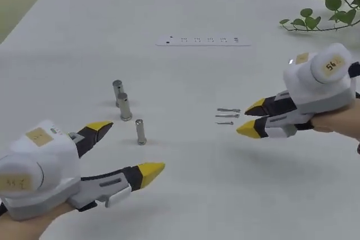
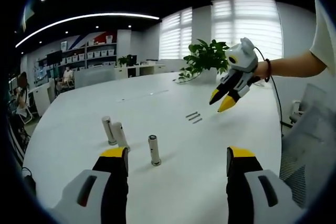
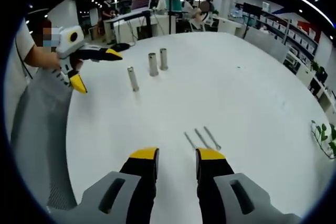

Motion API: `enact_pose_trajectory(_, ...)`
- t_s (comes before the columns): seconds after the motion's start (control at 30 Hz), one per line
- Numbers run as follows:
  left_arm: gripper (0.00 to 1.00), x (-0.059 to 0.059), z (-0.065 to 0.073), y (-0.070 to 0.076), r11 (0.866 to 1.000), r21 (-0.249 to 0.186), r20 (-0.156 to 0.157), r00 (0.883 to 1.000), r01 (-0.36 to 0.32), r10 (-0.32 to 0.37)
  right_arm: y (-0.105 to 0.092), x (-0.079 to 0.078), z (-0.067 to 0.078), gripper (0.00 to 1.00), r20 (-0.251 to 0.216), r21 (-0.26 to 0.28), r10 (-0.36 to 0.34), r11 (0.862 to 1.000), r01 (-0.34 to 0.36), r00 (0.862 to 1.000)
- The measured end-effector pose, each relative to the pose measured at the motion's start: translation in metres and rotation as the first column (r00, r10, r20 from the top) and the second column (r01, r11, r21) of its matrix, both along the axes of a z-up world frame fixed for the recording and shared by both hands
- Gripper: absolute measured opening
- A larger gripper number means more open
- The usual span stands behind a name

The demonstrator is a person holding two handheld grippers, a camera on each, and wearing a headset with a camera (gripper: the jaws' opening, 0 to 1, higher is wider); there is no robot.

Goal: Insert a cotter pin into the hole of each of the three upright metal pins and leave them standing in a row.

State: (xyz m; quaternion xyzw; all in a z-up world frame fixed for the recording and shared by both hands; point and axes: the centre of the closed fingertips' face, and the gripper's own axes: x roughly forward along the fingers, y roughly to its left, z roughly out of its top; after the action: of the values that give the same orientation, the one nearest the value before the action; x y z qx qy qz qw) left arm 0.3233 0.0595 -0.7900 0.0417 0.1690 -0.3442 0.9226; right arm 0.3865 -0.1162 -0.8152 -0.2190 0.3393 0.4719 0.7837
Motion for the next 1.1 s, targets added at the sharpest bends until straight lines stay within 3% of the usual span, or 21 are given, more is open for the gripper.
enact_pose_trajectory(0.33, 0.83, -0.004, 0.004, 0.003, 1.0, 0.008, 0.012, 1.0, 0.014, -0.014, 0.001, 0.011, -0.022, 0.27, -0.029, -0.096, 0.086, 0.991, -0.089, 0.996)
enact_pose_trajectory(0.6, 0.87, -0.004, 0.009, 0.008, 1.0, 0.011, 0.024, 1.0, 0.015, -0.016, 0.007, 0.019, -0.028, 0.24, -0.034, -0.12, 0.123, 0.985, -0.126, 0.992)
enact_pose_trajectory(0.8, 0.87, -0.005, 0.01, 0.01, 1.0, 0.021, 0.027, 1.0, 0.015, -0.016, 0.006, 0.023, -0.039, 0.22, -0.059, -0.174, 0.143, 0.973, -0.151, 0.988)
enact_pose_trajectory(1.1, 0.85, -0.01, 0.01, 0.011, 1.0, 0.025, 0.018, 1.0, 0.017, -0.017, 0.009, 0.024, -0.045, 0.18, -0.089, -0.188, 0.173, 0.964, -0.188, 0.981)
